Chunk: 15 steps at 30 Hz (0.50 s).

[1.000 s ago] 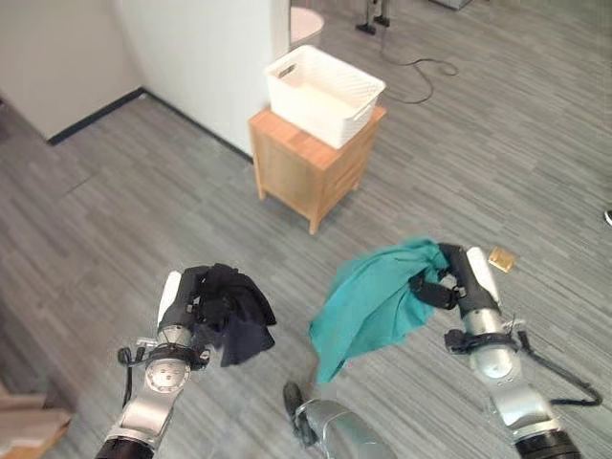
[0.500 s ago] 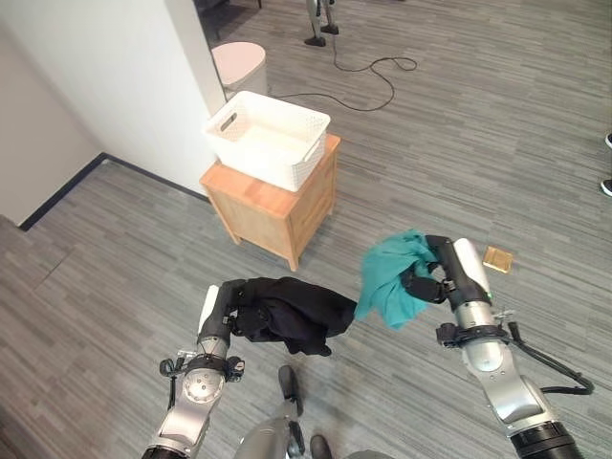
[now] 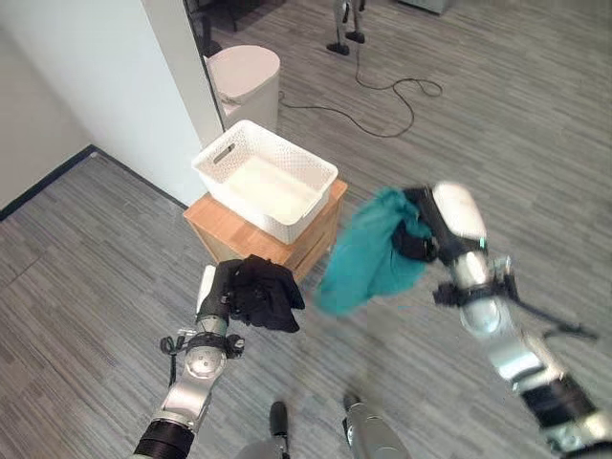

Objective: Pick up bed clothes into laundry basket.

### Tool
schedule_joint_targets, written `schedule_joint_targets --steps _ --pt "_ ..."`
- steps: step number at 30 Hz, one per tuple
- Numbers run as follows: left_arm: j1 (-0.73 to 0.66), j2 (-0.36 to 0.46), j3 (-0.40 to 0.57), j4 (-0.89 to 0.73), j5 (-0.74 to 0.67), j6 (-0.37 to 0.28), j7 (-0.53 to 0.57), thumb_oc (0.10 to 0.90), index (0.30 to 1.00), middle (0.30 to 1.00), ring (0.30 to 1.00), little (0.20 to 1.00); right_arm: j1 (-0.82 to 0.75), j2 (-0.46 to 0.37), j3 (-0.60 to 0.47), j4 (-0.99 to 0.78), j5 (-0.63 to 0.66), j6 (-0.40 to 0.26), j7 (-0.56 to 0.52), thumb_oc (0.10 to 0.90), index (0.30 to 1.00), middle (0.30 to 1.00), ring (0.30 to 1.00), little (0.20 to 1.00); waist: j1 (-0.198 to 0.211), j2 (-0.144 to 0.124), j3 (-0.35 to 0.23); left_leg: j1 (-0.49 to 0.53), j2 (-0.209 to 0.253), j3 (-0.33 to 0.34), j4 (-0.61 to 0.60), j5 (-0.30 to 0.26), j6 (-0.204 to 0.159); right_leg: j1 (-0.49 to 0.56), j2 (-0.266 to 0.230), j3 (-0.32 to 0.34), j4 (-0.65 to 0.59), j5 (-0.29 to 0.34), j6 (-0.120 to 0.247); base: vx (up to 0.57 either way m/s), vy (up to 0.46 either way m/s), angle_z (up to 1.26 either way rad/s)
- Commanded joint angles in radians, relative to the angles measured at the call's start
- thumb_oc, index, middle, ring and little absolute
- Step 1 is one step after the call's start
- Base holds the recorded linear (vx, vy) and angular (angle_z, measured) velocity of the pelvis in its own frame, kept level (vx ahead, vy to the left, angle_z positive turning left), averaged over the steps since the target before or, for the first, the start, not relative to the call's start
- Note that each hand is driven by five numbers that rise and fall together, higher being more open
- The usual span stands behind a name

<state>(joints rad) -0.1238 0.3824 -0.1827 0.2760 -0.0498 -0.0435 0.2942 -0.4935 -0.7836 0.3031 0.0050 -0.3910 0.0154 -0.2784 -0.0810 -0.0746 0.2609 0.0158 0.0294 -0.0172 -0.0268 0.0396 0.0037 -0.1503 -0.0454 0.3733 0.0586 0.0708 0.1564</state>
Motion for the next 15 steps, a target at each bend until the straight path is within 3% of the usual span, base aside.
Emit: schedule_joint_targets --steps 1,4,5,10,15 --pt "-0.008 0.091 0.004 -0.079 -0.087 -0.145 0.017 0.400 0.300 0.300 0.300 0.300 -0.268 -0.051 -0.068 0.019 0.013 -0.032 -0.119 0.400 0.300 0.300 0.300 0.300 0.020 -0.035 -0.086 0.040 -0.058 -0.015 -0.060 -0.069 -0.069 -0.009 0.120 0.043 -0.018 -0.078 0.022 0.21 -0.084 0.94" --pt "-0.007 0.108 -0.002 -0.045 -0.161 -0.162 0.009 0.400 0.300 0.300 0.300 0.300 -0.446 -0.108 0.061 0.123 0.049 -0.027 -0.118 0.400 0.300 0.300 0.300 0.300 0.017 -0.050 -0.079 0.075 -0.055 -0.088 -0.060 -0.086 -0.072 -0.054 0.117 0.029 -0.087 -0.048 0.039 0.21 -0.110 0.82" --pt "-0.003 0.119 0.000 -0.047 -0.182 -0.169 -0.020 0.400 0.300 0.300 0.300 0.300 -0.512 -0.154 0.090 0.152 0.061 -0.024 -0.112 0.400 0.300 0.300 0.300 0.300 0.004 -0.058 -0.086 0.088 -0.062 -0.101 -0.060 -0.096 -0.062 -0.034 0.099 0.021 -0.112 -0.058 0.028 0.17 -0.058 0.76" --pt "0.003 0.128 0.021 0.018 -0.239 -0.187 -0.020 0.400 0.300 0.300 0.300 0.300 -0.777 -0.126 0.286 0.372 0.115 -0.012 -0.074 0.400 0.300 0.300 0.300 0.300 0.008 -0.114 -0.117 0.144 -0.054 -0.106 -0.060 -0.128 -0.072 0.027 0.072 0.042 -0.101 -0.019 0.033 0.14 -0.122 0.39" --pt "0.004 0.135 0.040 0.109 -0.251 -0.197 -0.005 0.400 0.300 0.300 0.300 0.300 -0.950 -0.041 0.427 0.648 0.172 -0.020 -0.048 0.400 0.300 0.300 0.300 0.300 0.018 -0.117 -0.133 0.152 -0.054 -0.117 -0.060 -0.126 -0.081 0.064 0.062 0.042 -0.108 0.002 0.024 0.10 -0.056 0.05"
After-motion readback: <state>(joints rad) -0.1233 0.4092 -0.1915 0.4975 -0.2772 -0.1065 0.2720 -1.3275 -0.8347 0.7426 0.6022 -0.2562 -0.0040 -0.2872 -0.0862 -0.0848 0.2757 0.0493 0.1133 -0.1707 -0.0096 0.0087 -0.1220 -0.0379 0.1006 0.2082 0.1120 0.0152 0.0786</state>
